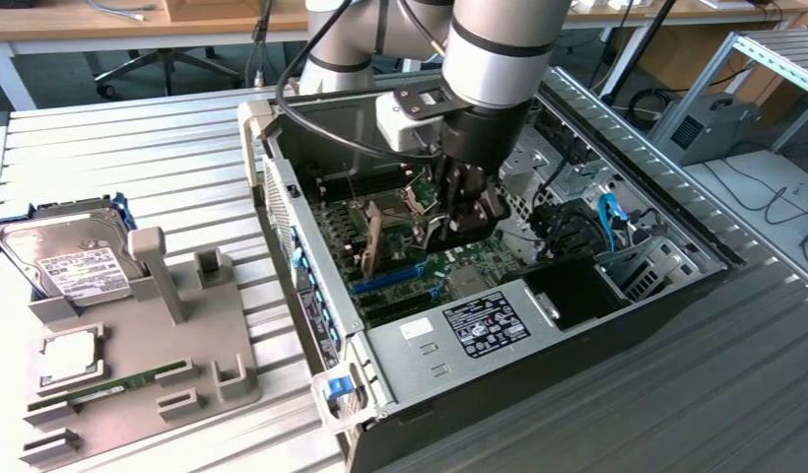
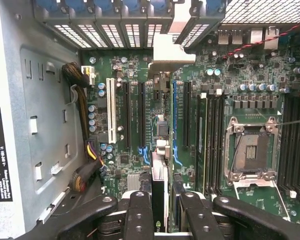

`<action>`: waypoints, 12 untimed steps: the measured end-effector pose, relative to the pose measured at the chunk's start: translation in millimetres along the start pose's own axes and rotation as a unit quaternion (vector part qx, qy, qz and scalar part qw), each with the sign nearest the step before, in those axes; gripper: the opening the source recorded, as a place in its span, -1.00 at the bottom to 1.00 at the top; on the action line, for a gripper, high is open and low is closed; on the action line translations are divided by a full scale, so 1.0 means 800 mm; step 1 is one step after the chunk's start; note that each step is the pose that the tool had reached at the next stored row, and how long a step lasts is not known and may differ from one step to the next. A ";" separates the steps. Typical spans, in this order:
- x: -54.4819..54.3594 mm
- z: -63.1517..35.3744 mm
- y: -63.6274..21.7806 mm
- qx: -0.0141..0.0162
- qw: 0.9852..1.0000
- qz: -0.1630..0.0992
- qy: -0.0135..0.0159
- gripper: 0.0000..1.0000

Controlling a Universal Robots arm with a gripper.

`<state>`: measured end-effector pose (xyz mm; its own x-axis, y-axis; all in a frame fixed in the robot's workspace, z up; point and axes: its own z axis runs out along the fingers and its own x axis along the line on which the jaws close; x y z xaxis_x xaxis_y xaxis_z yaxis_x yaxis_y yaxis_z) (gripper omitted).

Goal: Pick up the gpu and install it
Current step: 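Insert the gpu into the slot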

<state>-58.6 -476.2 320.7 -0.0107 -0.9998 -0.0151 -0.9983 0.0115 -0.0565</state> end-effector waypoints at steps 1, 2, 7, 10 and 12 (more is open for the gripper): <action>0.000 0.001 0.000 0.000 1.000 0.000 0.000 -0.47; 0.000 0.002 0.000 0.000 1.000 0.000 0.000 -0.47; 0.000 0.004 0.000 0.000 1.000 0.000 0.000 -0.47; 0.000 0.006 0.000 0.000 1.000 0.000 0.000 -0.47; 0.000 0.006 0.000 0.000 1.000 0.000 0.000 -0.47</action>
<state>-58.6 -476.2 315.6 -0.0107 -0.9998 -0.0150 -0.9983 0.0116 -0.0564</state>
